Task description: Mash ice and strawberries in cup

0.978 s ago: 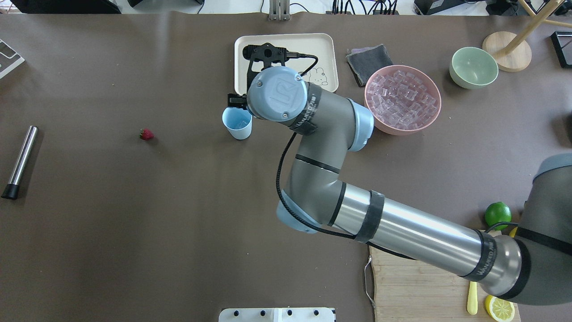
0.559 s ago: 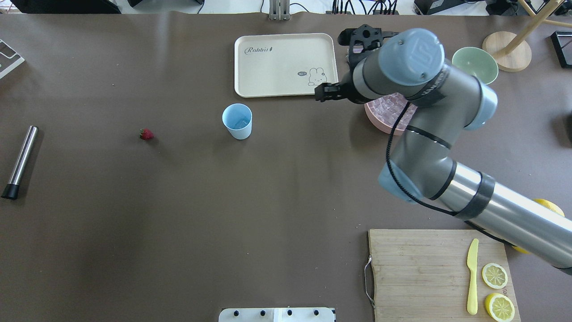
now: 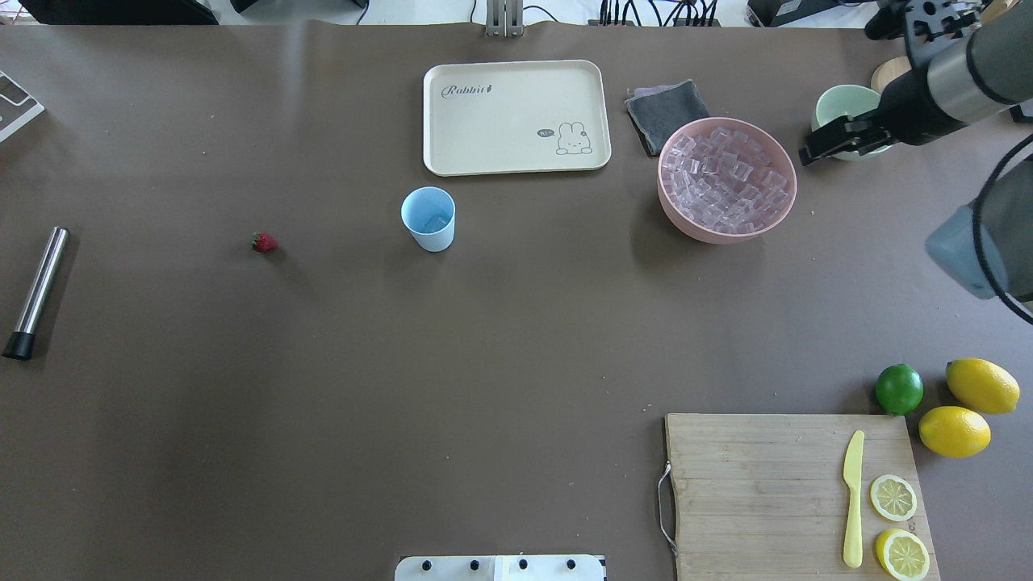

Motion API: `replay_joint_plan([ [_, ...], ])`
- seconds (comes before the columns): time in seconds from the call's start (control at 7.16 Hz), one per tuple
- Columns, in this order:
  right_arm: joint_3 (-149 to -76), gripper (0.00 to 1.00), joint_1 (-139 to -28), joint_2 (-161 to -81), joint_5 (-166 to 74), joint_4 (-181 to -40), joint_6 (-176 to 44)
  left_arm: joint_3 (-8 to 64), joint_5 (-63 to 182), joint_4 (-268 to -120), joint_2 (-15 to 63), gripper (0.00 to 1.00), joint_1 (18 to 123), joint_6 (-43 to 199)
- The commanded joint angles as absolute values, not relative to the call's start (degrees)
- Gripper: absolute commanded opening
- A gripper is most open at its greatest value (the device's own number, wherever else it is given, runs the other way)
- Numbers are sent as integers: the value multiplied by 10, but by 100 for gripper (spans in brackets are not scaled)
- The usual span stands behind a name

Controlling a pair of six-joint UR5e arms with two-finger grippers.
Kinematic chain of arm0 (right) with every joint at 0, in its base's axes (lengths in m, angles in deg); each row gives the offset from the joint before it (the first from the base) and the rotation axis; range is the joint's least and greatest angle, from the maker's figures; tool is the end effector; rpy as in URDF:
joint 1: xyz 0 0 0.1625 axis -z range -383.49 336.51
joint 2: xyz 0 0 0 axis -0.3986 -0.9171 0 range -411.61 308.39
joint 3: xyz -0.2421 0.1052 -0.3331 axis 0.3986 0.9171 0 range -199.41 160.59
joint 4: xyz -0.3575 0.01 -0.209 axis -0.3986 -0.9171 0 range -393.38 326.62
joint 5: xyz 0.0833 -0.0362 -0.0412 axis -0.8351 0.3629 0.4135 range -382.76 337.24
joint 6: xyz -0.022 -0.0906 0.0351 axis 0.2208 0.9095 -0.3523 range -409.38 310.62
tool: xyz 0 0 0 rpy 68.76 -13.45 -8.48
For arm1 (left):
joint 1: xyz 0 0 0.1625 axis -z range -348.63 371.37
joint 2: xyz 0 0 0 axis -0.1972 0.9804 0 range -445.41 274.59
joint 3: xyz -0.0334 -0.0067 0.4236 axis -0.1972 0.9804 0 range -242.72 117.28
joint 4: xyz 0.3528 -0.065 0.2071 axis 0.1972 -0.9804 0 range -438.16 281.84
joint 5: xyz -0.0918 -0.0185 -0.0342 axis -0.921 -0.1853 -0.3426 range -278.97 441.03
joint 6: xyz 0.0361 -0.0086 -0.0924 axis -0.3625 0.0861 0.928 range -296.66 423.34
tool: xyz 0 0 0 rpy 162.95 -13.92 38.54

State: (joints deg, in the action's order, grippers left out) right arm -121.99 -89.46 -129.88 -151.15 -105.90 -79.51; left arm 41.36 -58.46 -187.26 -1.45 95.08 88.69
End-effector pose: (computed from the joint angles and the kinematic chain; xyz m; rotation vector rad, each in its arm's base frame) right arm -0.1669 -0.5498 0.4089 0.3327 -0.8871 -0.1460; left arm -0.0067 -0.4654 0.5424 0.1956 0.9348 -0.1025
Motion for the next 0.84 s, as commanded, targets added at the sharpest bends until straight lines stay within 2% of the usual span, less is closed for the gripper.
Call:
replay_joint_plan([
  [0.0,-1205,91,-1004,-1390,-1566,-1063,-640,413,-557,-1905,27,98,860,999],
  [0.28,-1136,98,-1086,-1413,-1610,-1068,-526,402,-519,-1901,86,98,785,1049],
  [0.42,-1113,98,-1101,-1420,-1610,-1065,-503,391,-496,-1901,117,98,745,1081],
  [0.7,-1119,98,-1119,-1445,-1611,-1062,-499,357,-462,-1903,185,98,674,1119],
])
